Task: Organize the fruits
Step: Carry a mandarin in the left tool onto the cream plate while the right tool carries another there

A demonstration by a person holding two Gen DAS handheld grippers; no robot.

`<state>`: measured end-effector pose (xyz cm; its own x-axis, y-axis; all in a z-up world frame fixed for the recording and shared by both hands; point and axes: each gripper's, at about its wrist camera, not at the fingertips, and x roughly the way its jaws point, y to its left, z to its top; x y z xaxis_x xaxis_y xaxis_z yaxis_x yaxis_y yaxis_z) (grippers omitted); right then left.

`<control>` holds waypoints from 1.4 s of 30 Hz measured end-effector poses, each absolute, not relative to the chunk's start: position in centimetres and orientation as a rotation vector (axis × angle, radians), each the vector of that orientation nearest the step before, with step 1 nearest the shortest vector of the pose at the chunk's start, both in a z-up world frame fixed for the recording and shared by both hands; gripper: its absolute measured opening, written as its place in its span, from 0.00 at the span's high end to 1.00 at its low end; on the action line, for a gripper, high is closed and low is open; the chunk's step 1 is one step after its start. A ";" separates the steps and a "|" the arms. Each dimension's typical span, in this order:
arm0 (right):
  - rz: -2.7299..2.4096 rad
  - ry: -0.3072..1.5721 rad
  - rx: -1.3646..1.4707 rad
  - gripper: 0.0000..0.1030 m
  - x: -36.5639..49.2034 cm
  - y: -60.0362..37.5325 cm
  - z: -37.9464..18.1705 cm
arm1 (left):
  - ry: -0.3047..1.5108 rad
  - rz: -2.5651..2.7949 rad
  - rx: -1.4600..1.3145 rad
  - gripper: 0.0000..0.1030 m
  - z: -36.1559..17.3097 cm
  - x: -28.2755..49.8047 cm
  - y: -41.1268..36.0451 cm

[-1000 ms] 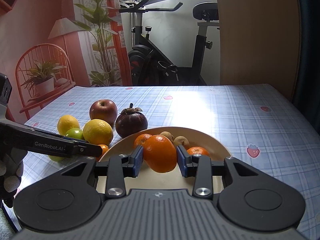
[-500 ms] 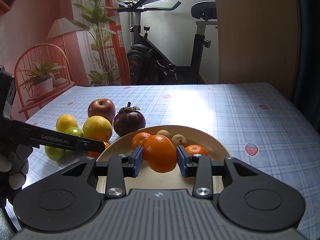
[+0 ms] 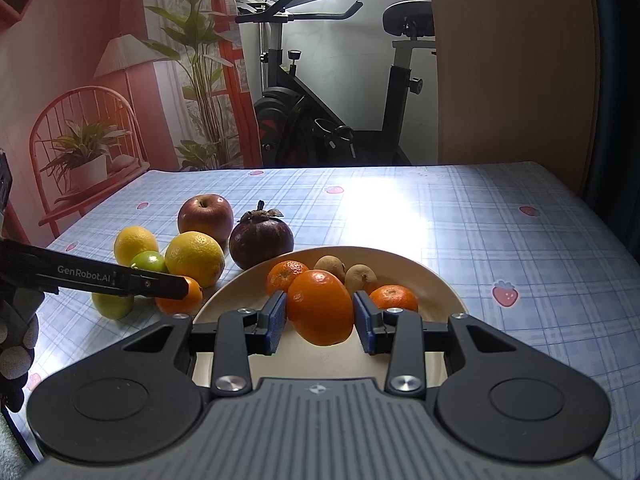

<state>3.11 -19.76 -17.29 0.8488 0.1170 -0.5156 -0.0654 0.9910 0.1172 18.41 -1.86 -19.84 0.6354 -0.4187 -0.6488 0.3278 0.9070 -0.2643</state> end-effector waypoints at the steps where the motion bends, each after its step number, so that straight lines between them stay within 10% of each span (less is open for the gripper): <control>1: 0.097 0.549 0.096 0.62 3.1 -19.7 -17.3 | 0.760 -0.428 -0.121 0.65 -19.5 18.3 -1.8; 42: -0.065 0.600 -0.005 0.61 4.3 -22.6 -19.8 | 0.712 -0.564 0.111 0.65 -20.6 19.8 -10.2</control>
<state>4.32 -22.61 -19.81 0.8235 -0.0621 -0.5639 0.0594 0.9980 -0.0231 19.76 -10.19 -20.55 0.6155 -0.4512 -0.6462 0.5250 0.8462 -0.0908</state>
